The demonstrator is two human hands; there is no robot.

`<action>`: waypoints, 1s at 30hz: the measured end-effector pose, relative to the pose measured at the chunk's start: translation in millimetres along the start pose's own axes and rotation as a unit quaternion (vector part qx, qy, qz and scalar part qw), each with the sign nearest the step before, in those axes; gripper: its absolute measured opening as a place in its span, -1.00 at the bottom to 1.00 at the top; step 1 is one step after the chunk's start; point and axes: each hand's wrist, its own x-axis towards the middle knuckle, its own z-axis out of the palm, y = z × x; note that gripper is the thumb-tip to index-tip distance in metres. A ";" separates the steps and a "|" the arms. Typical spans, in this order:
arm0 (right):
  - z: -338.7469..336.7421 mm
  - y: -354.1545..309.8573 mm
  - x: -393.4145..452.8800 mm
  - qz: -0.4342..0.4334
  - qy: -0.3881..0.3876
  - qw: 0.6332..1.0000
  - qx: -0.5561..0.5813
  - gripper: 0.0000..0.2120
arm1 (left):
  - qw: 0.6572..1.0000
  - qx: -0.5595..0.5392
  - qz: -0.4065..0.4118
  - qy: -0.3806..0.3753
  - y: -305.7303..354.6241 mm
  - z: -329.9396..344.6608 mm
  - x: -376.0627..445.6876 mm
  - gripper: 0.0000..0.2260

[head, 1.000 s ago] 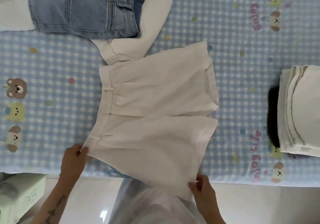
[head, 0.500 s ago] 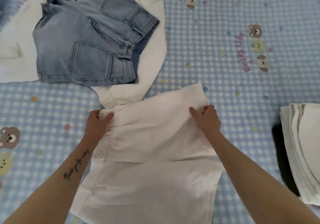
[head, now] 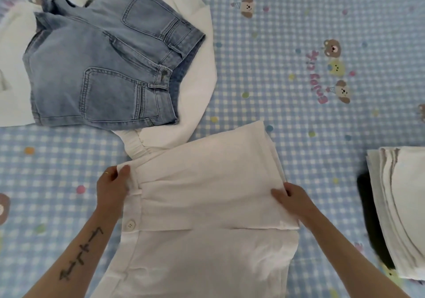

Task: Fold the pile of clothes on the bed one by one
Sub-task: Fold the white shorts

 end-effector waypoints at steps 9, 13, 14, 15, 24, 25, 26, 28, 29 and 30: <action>-6.9 12.6 -17.8 0.035 -0.176 0.965 0.190 -0.60 | 0.998 0.034 -0.011 0.044 1.0 13.3 2.8 -0.79; -4.1 39.6 -24.9 0.013 -0.046 0.998 0.046 -0.83 | 0.996 0.040 0.010 0.082 -1.9 17.9 -2.4 -0.79; 0.3 45.2 -28.6 0.013 0.012 0.999 0.041 -0.84 | 0.995 0.047 0.019 0.082 -3.6 19.8 -6.6 -0.77; 7.0 48.7 -33.8 0.014 0.053 0.996 0.065 -0.82 | 0.996 0.048 0.028 0.076 -6.4 20.8 -12.9 -0.74; 45.4 53.3 -81.6 -0.169 0.358 0.896 -0.201 -0.58 | 0.863 0.363 0.351 0.031 -54.7 13.0 -115.5 -0.48; 66.1 36.5 -86.5 -0.235 0.345 0.882 -0.219 -0.55 | 0.832 0.380 0.404 -0.022 -55.3 25.0 -129.5 -0.47; 90.8 18.4 -89.9 -0.298 0.301 0.877 -0.225 -0.53 | 0.807 0.391 0.436 -0.078 -55.4 39.3 -141.5 -0.46; 141.2 -3.9 -88.6 -0.370 0.207 0.866 -0.264 -0.53 | 0.770 0.424 0.453 -0.148 -57.8 64.9 -153.7 -0.46; 153.9 -4.8 -81.5 -0.381 0.177 0.859 -0.293 -0.53 | 0.755 0.448 0.451 -0.159 -62.4 69.9 -152.0 -0.46; 153.8 3.0 -70.2 -0.373 0.156 0.854 -0.328 -0.52 | 0.740 0.475 0.447 -0.166 -69.7 68.8 -146.0 -0.46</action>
